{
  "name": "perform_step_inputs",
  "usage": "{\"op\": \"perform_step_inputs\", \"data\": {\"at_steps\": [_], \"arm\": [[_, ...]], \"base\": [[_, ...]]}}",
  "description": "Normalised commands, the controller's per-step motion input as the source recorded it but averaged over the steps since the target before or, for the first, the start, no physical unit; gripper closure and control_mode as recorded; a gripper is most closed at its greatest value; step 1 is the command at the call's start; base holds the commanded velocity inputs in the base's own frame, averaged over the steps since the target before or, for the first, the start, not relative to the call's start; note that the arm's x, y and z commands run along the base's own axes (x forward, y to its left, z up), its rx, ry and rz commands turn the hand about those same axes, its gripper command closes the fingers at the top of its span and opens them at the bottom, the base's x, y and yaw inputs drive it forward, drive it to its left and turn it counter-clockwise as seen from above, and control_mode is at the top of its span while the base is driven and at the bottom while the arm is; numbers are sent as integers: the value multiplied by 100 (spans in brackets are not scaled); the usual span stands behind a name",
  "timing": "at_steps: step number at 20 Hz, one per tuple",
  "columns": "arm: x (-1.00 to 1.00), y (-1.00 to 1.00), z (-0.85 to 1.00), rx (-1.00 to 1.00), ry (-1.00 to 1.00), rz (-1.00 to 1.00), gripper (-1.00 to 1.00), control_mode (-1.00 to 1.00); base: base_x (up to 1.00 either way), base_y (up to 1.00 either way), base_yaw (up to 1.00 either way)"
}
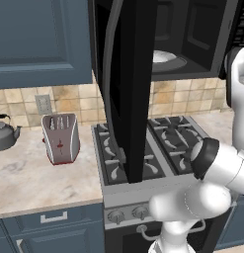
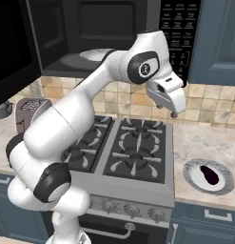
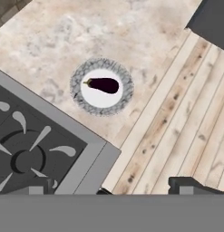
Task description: Pick the eggplant from the counter and place it in the microwave. Then turn on the microwave.
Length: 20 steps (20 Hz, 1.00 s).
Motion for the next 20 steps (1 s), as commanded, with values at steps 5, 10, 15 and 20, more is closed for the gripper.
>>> {"op": "perform_step_inputs", "data": {"at_steps": [5,10,15,20], "arm": [[14,-4,-7,6,0,0,-100,-100],[10,-4,-10,4,0,0,-100,-100],[2,0,-17,0,-1,0,-100,-100],[0,-1,-15,0,-1,0,-100,-100]], "base": [[0,0,0],[0,0,0],[0,0,0],[0,0,0]]}}
